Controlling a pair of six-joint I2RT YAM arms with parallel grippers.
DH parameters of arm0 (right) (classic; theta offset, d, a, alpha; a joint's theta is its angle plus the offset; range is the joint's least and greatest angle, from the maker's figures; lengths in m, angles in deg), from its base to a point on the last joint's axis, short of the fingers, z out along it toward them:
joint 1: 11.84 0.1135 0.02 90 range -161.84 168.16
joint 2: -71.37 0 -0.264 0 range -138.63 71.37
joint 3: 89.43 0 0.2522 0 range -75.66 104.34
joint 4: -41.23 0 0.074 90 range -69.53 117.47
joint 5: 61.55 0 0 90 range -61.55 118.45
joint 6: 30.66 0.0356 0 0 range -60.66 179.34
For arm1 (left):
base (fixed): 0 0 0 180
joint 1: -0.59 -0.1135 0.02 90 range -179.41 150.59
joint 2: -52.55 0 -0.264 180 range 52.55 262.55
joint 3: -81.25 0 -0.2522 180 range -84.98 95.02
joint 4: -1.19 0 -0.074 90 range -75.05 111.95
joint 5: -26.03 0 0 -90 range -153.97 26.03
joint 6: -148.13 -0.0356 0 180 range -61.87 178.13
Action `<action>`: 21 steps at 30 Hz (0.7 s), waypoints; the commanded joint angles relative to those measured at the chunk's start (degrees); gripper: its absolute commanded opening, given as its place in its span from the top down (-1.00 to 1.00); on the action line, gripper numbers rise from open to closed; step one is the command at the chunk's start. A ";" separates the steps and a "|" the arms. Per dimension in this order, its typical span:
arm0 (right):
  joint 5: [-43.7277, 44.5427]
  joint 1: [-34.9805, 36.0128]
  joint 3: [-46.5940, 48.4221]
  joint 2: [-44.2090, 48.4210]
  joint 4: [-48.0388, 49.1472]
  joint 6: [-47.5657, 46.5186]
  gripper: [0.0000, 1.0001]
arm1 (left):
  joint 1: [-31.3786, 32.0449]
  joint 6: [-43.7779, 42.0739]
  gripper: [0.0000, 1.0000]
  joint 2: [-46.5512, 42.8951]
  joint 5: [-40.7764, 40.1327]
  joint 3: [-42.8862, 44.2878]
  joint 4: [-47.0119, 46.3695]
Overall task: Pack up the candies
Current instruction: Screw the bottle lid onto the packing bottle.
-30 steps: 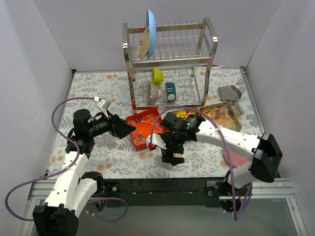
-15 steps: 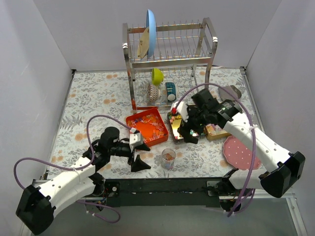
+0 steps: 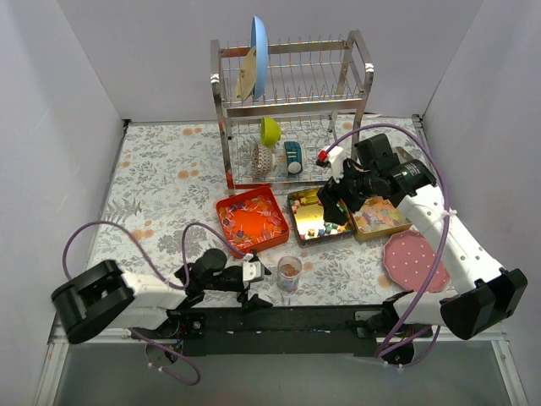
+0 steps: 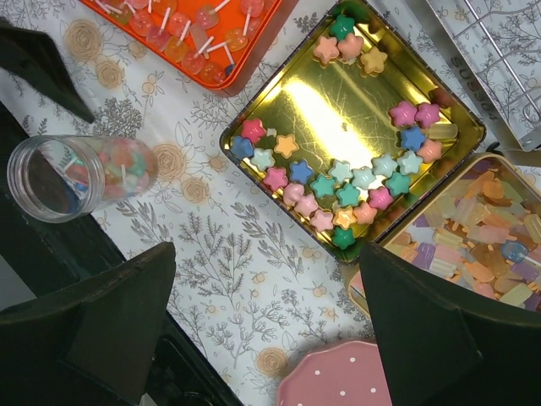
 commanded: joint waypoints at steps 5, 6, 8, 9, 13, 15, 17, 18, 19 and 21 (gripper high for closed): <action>-6.26 -2.26 3.45 -2.61 -3.07 0.20 -0.93 | 1.04 5.25 -0.90 27.06 -17.45 -1.06 -41.60; -6.87 -2.44 2.76 -2.53 -3.07 -0.32 -0.93 | 0.96 5.51 -0.90 29.52 -17.18 -0.71 -43.88; -7.66 -2.79 1.79 -2.09 -3.51 -2.86 -0.92 | 1.30 5.69 -0.90 35.85 -16.39 0.17 -50.91; -9.75 -2.79 0.04 -2.00 -4.30 -5.14 -0.89 | 1.48 5.17 -0.90 37.70 -15.95 0.43 -53.20; -14.69 -2.35 -4.79 -1.74 -8.60 -17.08 -0.82 | 2.19 3.41 -0.89 44.13 -13.67 1.14 -61.73; -15.05 -0.95 -5.60 -2.00 -10.10 -20.09 -0.80 | 2.54 2.79 -0.87 46.06 -12.44 1.23 -64.02; -13.74 2.56 -7.09 -2.09 -7.92 -22.03 -0.80 | 2.54 0.96 -0.86 46.77 -9.90 1.14 -65.08; -12.60 3.79 -7.61 -2.18 -7.04 -22.56 -0.80 | 2.62 0.07 -0.85 46.95 -8.32 1.14 -66.22; -12.06 6.32 -8.23 -2.61 -6.33 -22.91 -0.80 | 2.71 -0.63 -0.85 47.12 -7.43 1.05 -66.75; -11.71 8.62 -8.41 -3.32 -5.10 -23.88 -0.79 | 2.98 -0.64 -0.84 47.91 -6.99 1.58 -67.72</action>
